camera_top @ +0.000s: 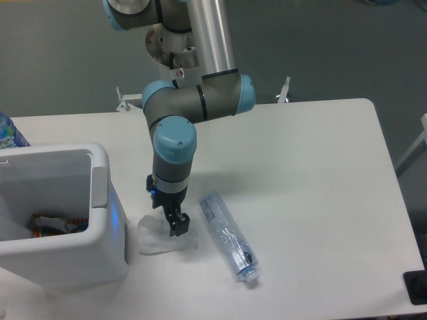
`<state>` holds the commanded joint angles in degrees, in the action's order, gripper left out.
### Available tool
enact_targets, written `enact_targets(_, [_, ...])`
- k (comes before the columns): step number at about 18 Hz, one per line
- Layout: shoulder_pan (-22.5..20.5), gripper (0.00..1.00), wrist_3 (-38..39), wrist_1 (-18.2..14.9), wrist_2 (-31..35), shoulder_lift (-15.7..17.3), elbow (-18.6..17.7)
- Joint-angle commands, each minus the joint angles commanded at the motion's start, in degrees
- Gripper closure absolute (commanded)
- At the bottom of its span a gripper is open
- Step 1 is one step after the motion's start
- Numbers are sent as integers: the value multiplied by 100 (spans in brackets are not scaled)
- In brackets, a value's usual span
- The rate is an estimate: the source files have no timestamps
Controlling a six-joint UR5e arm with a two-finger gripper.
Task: Place the trash in the trash can
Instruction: 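Move the open gripper over the crumpled white tissue and lower, then close the gripper on the white tissue and lift it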
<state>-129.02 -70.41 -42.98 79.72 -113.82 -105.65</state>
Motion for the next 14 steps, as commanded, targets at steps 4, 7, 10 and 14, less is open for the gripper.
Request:
enact_targets(4, [0,88,211,9,0,9,70])
enact_targets(7, [0,100,396,0,0,18,158])
enact_targets(10, [-17,100,694,9,-9,9,324])
enact_targets(14, [-17,100,1564,9,-9,-219,869])
